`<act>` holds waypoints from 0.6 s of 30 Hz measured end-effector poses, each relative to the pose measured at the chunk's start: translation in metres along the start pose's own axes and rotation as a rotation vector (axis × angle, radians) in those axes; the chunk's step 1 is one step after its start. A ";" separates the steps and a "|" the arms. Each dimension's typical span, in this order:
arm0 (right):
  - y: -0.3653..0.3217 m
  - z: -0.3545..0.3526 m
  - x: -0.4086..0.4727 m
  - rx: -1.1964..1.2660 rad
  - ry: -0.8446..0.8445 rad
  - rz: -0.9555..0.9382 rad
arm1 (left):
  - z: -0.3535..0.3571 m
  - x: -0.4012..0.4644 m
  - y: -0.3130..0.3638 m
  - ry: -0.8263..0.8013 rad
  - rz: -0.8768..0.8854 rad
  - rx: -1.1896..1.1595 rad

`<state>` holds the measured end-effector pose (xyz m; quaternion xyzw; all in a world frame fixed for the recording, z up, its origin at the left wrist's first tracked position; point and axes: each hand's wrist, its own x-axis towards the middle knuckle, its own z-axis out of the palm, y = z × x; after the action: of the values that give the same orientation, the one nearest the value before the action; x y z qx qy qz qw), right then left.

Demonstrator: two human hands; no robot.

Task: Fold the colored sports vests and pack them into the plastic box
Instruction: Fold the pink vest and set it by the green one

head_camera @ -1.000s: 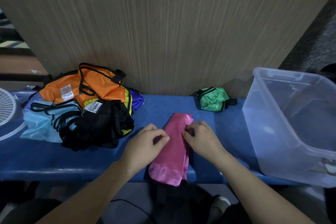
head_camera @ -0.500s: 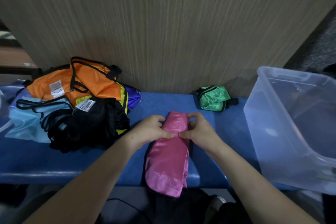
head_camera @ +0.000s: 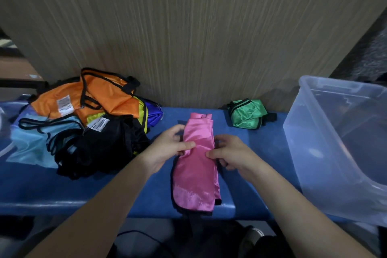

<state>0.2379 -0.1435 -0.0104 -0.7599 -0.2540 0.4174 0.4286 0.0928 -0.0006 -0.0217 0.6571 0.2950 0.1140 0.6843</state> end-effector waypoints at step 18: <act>0.003 0.004 -0.006 0.181 -0.042 -0.105 | -0.018 -0.014 -0.006 -0.073 0.042 0.107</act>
<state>0.2313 -0.1473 -0.0120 -0.6948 -0.2637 0.4313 0.5116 0.0705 0.0056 -0.0231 0.7026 0.2617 0.0885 0.6558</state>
